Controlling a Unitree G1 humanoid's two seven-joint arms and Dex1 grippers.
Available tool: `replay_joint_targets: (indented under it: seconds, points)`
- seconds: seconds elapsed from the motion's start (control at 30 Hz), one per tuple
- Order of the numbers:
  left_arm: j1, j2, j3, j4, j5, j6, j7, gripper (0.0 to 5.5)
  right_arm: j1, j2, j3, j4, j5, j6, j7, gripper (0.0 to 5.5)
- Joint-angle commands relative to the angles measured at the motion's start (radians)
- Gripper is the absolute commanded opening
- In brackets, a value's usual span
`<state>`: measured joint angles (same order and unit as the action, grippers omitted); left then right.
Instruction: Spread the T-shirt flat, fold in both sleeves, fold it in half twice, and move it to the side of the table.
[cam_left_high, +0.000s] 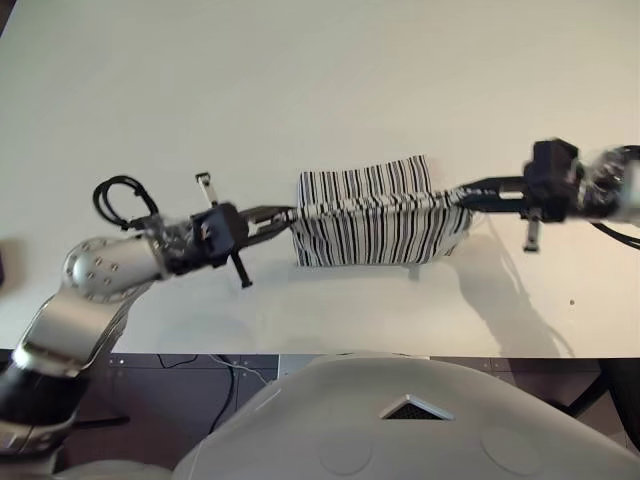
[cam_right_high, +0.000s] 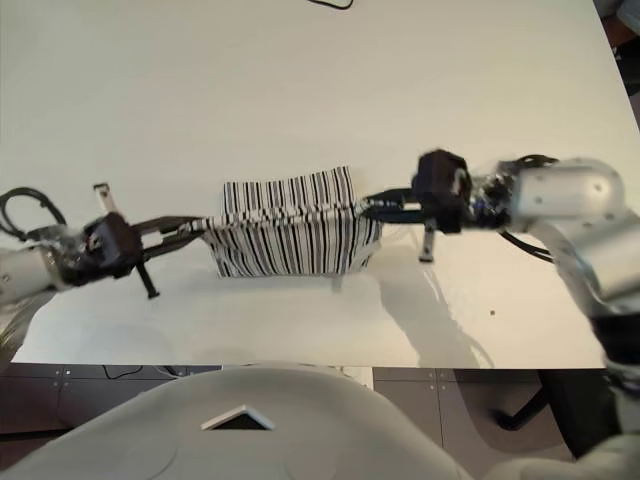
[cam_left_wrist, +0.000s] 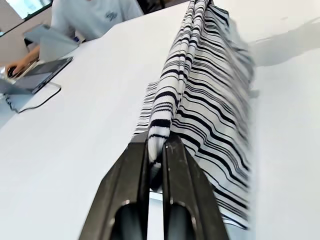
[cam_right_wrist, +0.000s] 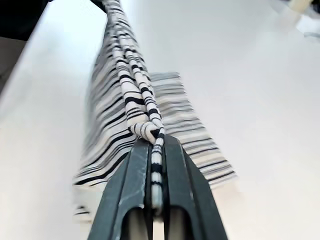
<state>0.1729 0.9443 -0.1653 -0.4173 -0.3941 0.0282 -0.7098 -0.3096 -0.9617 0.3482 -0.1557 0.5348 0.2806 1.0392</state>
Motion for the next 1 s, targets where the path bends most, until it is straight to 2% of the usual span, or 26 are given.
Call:
replay_joint_targets:
  seconds: [0.03, 0.17, 0.27, 0.3, 0.33, 0.47, 0.53, 0.63, 0.7, 0.8, 0.87, 1.0]
  points:
    - [-0.124, -0.106, -0.065, 0.198, 0.083, 0.059, -0.021, 0.13, -0.206, 0.211, 0.123, 0.382, -0.216, -0.043, 0.039, 0.1]
    - [-0.23, -0.209, -0.111, 0.373, 0.164, 0.068, -0.023, 0.12, -0.32, 0.358, 0.149, 0.701, -0.344, -0.146, 0.052, 0.1]
    - [-0.308, -0.289, -0.14, 0.503, 0.261, 0.053, 0.021, 0.12, -0.345, 0.419, 0.161, 0.868, -0.442, -0.247, 0.046, 0.1]
    - [-0.332, -0.314, -0.142, 0.543, 0.289, 0.046, 0.037, 0.49, -0.342, 0.429, 0.162, 0.905, -0.474, -0.276, 0.039, 0.1]
    - [-0.347, -0.333, -0.141, 0.573, 0.302, 0.042, 0.042, 0.56, -0.338, 0.435, 0.155, 0.927, -0.49, -0.298, 0.033, 0.1]
    - [-0.344, -0.371, -0.115, 0.625, 0.329, 0.015, 0.061, 1.14, -0.319, 0.442, 0.101, 0.94, -0.503, -0.344, 0.022, 0.81]
    - [-0.336, -0.4, -0.075, 0.627, 0.318, 0.006, 0.101, 1.48, -0.31, 0.436, 0.063, 0.925, -0.524, -0.383, -0.052, 1.2]
    - [-0.345, -0.456, 0.026, 0.628, 0.263, 0.05, 0.177, 1.48, -0.305, 0.451, -0.03, 0.865, -0.551, -0.5, -0.246, 1.2]
    - [-0.355, -0.485, 0.069, 0.627, 0.251, 0.072, 0.22, 1.48, -0.255, 0.501, -0.084, 0.772, -0.508, -0.551, -0.299, 1.2]
    - [-0.336, -0.488, 0.043, 0.604, 0.32, 0.054, 0.242, 1.48, -0.115, 0.519, -0.038, 0.582, -0.429, -0.571, -0.151, 1.2]
    - [-0.335, -0.486, 0.04, 0.609, 0.35, 0.044, 0.254, 1.48, -0.067, 0.515, 0.006, 0.543, -0.397, -0.527, -0.03, 1.2]
    - [-0.356, -0.489, 0.054, 0.622, 0.374, 0.04, 0.259, 1.48, -0.102, 0.546, 0.034, 0.749, -0.447, -0.478, 0.044, 1.2]
